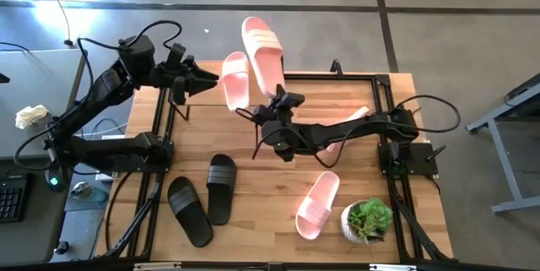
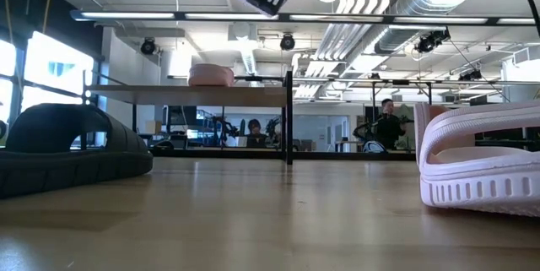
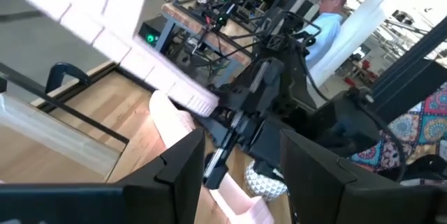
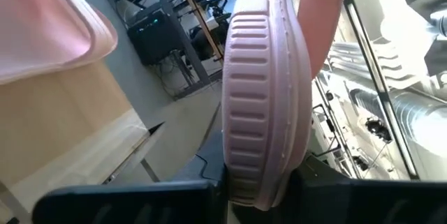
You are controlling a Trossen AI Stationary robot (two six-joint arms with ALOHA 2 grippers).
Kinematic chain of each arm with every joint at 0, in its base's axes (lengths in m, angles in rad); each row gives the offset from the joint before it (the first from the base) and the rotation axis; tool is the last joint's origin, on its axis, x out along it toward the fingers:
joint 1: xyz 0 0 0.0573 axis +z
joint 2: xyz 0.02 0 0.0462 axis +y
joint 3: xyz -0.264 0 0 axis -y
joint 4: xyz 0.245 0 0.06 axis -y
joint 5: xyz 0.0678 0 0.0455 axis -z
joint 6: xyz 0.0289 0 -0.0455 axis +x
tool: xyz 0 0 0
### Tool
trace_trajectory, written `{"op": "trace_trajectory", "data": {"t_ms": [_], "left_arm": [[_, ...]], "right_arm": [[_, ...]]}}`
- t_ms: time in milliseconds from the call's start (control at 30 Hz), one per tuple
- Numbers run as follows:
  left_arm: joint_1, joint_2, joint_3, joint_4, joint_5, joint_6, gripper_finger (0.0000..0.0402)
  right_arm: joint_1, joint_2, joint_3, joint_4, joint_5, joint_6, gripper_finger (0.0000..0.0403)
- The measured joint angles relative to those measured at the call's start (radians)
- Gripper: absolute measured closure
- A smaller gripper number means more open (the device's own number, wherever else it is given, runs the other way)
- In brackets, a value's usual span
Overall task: Pick and place slides into the shelf
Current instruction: Put the pink slide on the shelf
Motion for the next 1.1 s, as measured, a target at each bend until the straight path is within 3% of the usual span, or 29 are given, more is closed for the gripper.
{"op": "trace_trajectory", "data": {"t_ms": [167, 333, 600, 767, 1100], "left_arm": [[-0.001, -0.009, 0.000, 0.002, 0.021, 0.000, 0.0234], [0.000, -0.012, 0.000, 0.002, 0.022, 0.000, 0.0234], [0.000, -0.012, 0.000, 0.006, 0.022, 0.000, 0.0234], [0.000, -0.012, 0.000, 0.005, 0.022, 0.000, 0.0234], [0.000, -0.012, 0.000, 0.005, 0.022, -0.004, 0.0234]], "right_arm": [[0.019, 0.007, 0.001, -0.042, 0.001, 0.075, 0.0360], [0.029, 0.007, -0.026, -0.193, 0.000, 0.279, 0.0360], [0.016, 0.007, -0.123, -0.153, -0.010, 0.301, 0.0360], [-0.001, 0.007, -0.128, -0.174, -0.087, 0.381, 0.0360], [-0.023, 0.007, -0.128, -0.423, -0.223, 0.672, 0.0359]]}}
